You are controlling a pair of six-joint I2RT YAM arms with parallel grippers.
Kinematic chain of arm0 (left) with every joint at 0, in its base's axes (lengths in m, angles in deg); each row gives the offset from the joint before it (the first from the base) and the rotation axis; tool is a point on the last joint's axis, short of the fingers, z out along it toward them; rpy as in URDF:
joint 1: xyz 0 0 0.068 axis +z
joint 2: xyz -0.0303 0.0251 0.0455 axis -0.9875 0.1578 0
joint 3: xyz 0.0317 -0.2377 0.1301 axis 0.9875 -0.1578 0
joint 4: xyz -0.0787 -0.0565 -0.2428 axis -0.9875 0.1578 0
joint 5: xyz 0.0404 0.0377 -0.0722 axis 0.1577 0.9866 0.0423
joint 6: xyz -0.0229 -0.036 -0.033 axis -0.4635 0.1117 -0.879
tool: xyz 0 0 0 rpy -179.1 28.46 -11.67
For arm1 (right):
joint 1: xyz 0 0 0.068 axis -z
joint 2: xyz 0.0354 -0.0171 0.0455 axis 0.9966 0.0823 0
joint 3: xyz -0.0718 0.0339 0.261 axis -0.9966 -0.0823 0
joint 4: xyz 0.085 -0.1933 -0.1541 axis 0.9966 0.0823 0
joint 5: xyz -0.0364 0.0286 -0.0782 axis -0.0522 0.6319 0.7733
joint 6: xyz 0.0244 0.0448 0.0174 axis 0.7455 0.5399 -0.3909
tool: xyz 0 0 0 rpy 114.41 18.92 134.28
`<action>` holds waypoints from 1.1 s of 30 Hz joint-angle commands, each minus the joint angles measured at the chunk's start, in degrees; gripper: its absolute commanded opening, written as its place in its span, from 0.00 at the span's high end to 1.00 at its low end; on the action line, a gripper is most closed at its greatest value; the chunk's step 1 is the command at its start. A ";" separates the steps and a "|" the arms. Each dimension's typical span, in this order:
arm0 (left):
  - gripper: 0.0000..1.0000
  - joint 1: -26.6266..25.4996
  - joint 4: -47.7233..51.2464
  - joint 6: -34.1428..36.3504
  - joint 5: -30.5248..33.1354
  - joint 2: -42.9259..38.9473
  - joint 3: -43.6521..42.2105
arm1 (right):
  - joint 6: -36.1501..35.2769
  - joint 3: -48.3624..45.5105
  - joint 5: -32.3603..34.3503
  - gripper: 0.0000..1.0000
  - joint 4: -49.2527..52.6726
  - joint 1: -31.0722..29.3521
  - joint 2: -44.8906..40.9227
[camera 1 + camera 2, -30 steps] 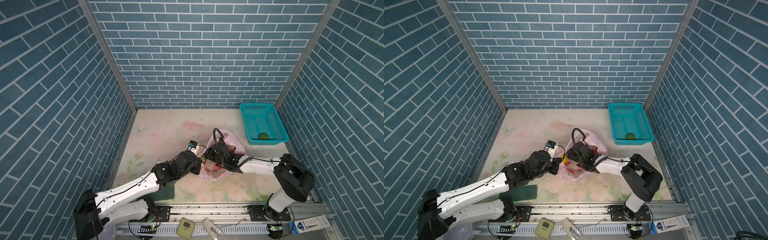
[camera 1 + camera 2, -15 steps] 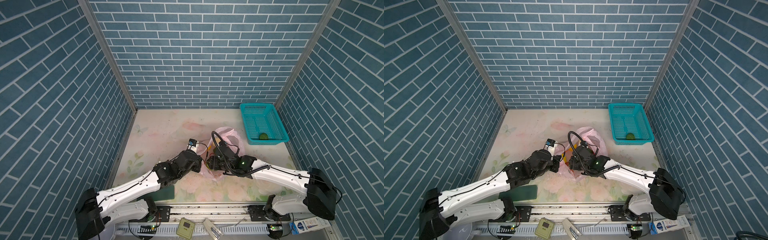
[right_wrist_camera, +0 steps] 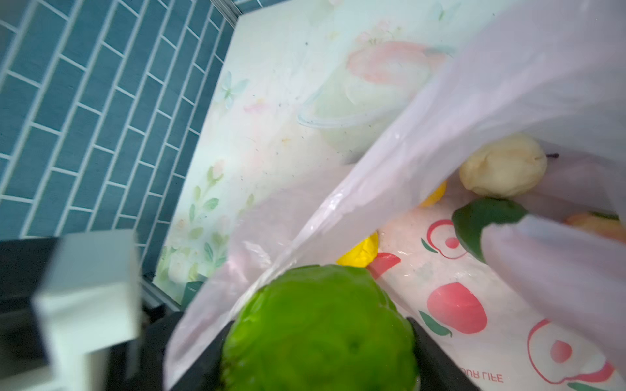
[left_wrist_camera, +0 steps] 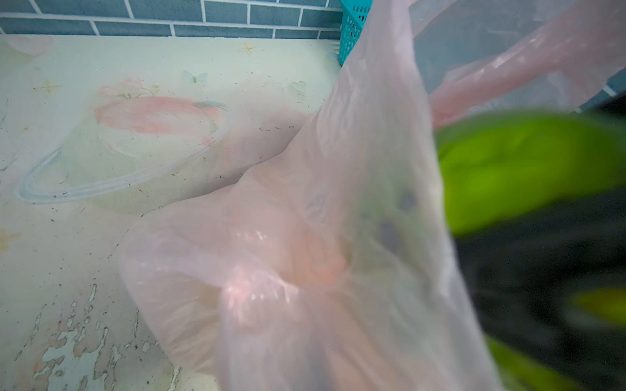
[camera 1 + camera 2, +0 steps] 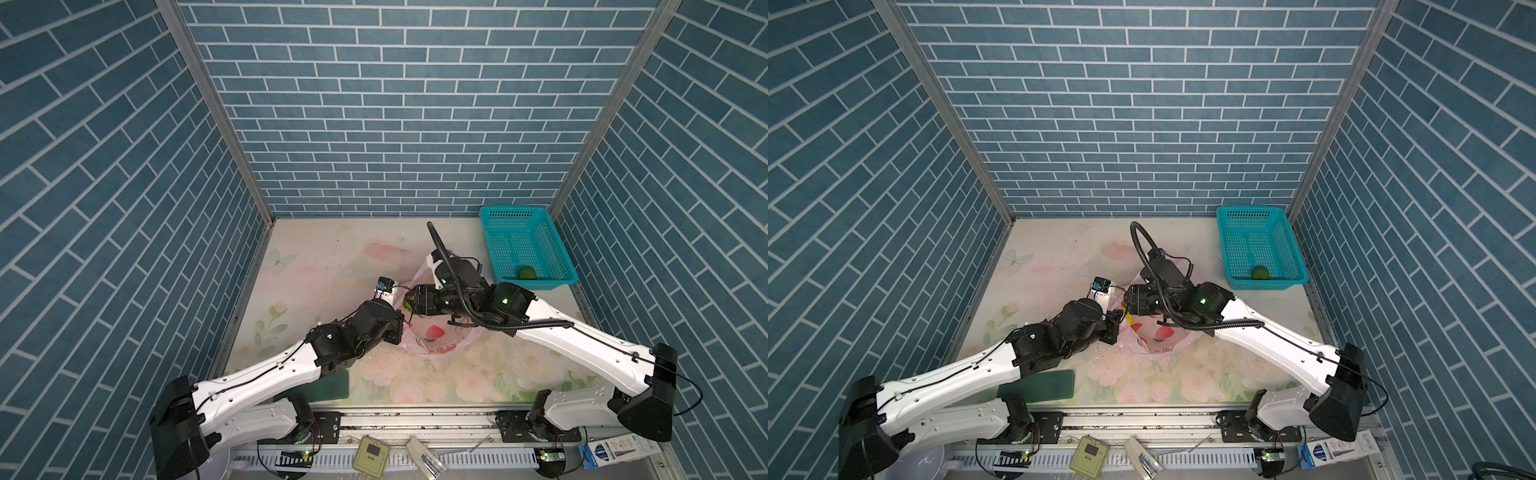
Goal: Untie the knot of the plastic bag and take out the fruit
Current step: 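Lift the lime-green fruit out of the bag toward the teal basket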
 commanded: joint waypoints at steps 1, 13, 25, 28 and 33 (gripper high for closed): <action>1.00 0.32 0.60 0.61 0.62 -0.25 1.19 | -2.52 6.49 -2.29 0.50 3.30 2.27 -0.17; 1.00 0.30 0.08 1.10 0.38 0.32 1.46 | -6.06 12.32 -8.54 0.49 5.50 22.54 -3.31; 1.00 0.35 -1.14 1.19 0.04 1.54 1.96 | -12.56 3.33 -13.82 0.49 -1.92 48.90 2.02; 1.00 0.34 -1.49 1.01 -0.09 2.13 2.03 | -14.71 2.39 -14.74 0.49 -5.03 53.43 7.63; 1.00 0.34 -1.39 1.10 0.21 2.25 2.33 | -18.50 3.47 -13.14 0.49 -8.63 57.34 17.91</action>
